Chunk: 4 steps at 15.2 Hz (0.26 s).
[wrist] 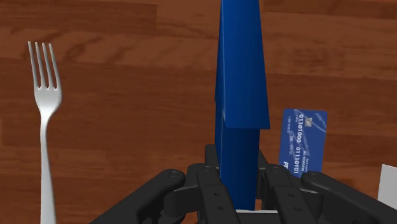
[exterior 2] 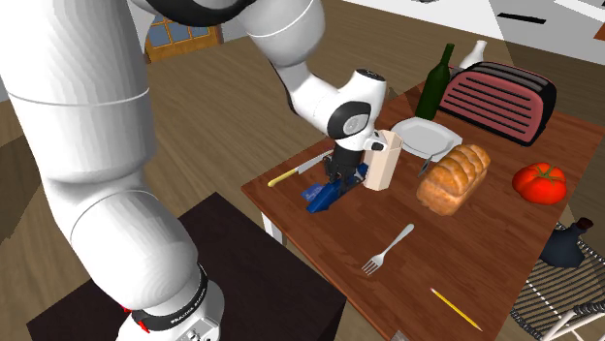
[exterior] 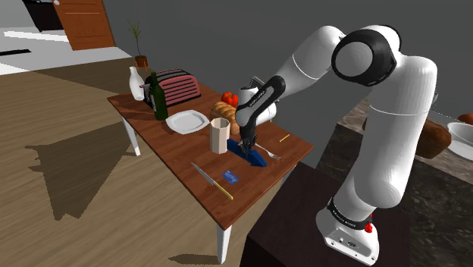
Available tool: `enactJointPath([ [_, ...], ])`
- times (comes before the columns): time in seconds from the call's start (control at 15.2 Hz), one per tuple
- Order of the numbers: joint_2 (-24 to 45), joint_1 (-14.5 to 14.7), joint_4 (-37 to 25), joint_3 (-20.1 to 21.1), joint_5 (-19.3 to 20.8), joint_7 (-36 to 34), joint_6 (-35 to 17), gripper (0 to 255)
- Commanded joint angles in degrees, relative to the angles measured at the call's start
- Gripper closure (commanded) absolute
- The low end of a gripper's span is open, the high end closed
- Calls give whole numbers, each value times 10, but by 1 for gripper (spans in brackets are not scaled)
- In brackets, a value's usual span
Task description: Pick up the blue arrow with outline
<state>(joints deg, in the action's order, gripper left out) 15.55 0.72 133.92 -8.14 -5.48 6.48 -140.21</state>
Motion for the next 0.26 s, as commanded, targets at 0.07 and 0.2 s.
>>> enactJointPath([
  [0.07, -24, 2, 2, -3, 7, -5, 22, 255],
  [0.2, -25, 2, 2, -3, 7, -5, 23, 255],
])
